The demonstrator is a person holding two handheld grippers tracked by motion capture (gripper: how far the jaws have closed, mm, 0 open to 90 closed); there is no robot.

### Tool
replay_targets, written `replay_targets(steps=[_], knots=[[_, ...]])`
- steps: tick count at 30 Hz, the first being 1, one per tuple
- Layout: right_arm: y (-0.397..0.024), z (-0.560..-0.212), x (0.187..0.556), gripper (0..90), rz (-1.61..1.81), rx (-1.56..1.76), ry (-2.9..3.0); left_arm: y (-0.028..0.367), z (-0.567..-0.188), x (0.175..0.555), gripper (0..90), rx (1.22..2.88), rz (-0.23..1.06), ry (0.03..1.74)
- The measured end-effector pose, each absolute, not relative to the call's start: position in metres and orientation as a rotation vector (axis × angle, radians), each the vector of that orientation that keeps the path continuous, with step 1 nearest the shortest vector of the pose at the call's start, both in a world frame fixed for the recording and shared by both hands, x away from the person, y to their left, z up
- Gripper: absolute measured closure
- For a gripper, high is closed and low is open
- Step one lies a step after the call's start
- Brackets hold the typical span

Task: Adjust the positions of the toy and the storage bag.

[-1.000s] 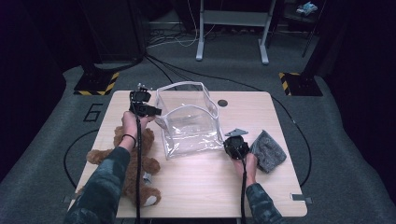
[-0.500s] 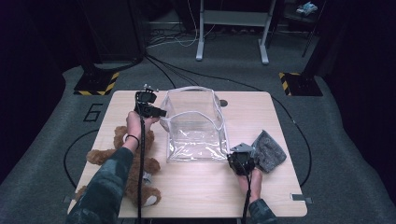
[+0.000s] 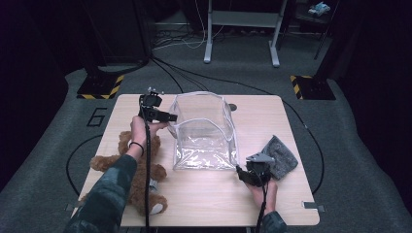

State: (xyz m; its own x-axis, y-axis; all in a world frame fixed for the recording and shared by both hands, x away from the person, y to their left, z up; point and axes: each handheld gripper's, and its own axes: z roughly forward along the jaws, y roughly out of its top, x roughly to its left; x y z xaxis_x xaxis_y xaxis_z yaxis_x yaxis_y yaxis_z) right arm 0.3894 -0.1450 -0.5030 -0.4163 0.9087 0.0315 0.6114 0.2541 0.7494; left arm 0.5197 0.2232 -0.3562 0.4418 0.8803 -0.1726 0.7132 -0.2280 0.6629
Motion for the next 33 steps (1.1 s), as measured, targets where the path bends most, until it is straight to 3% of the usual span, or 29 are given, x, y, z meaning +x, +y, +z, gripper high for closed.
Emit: replay_targets(steps=[4,9,33], knots=[[-0.155,-0.502,0.379,25.9,1.005,1.406,2.114,0.235,-0.346,0.51,26.3,1.973,0.378,1.337],[-0.159,-0.506,0.363,14.6,1.011,1.388,2.137,0.251,-0.34,0.5,15.5,1.954,0.408,1.365],[-0.158,-0.531,0.359,1.0,0.932,1.344,2.189,0.299,-0.386,0.438,0.7,1.914,0.406,1.501]])
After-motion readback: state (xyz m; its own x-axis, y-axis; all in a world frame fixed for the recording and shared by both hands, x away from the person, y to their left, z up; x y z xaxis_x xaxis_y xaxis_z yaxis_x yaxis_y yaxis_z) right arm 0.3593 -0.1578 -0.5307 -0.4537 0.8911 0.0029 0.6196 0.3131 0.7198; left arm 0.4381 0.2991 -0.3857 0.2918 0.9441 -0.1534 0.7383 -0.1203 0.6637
